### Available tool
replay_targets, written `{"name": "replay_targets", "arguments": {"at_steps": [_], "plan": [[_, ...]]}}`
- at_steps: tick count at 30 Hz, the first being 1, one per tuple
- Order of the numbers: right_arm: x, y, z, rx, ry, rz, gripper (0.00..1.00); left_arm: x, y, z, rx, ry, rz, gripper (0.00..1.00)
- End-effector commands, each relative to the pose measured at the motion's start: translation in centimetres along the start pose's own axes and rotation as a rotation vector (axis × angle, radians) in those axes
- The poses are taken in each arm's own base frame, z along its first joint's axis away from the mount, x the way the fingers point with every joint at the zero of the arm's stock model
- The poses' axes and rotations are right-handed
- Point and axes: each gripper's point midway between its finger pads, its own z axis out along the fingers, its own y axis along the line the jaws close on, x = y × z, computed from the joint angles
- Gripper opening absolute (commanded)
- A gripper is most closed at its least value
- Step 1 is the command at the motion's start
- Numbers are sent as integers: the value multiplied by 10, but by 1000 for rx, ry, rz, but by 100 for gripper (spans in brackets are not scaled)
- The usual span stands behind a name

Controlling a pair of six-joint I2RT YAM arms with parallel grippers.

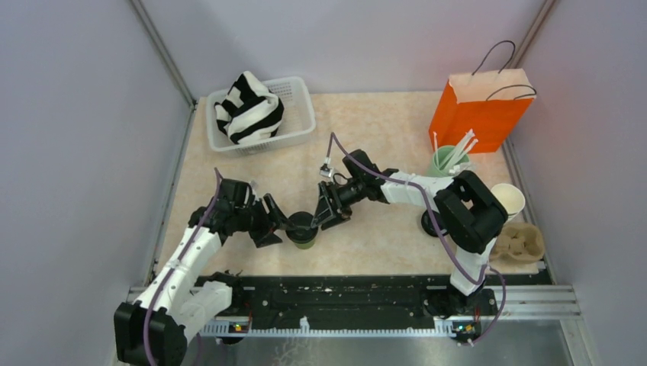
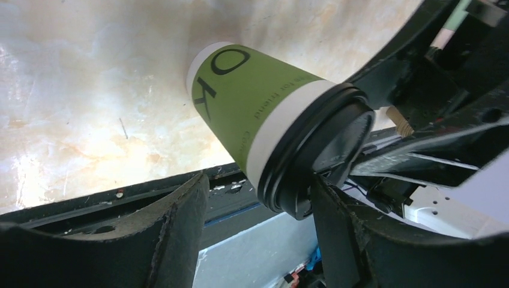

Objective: Pack the takeout coffee

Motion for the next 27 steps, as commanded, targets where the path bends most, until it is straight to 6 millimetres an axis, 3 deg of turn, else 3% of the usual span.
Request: {"name": "replay_targets", "arguments": {"at_steps": [1,5,10,15,21,27], "plan": [[-2,-5,8,-7,-15,-8,61,5,15,8,-63,55,-14,67],[-4,-10,6,8,-29,6,60,7,30,13,-132,78,-16,65],[-13,2,-1,-6,-55,-2,61,10,36,23,-110,80,-36,62],[-24,13,-14,-39,-108,-4,62,11,22,27,-7,92,-20,62],[-37,4,-33,-18,-171,18,61,6,-2,34,127,105,3,63],[-36,-3,-42,12,-192,35,61,-7,-29,20,205,57,96,77]]}}
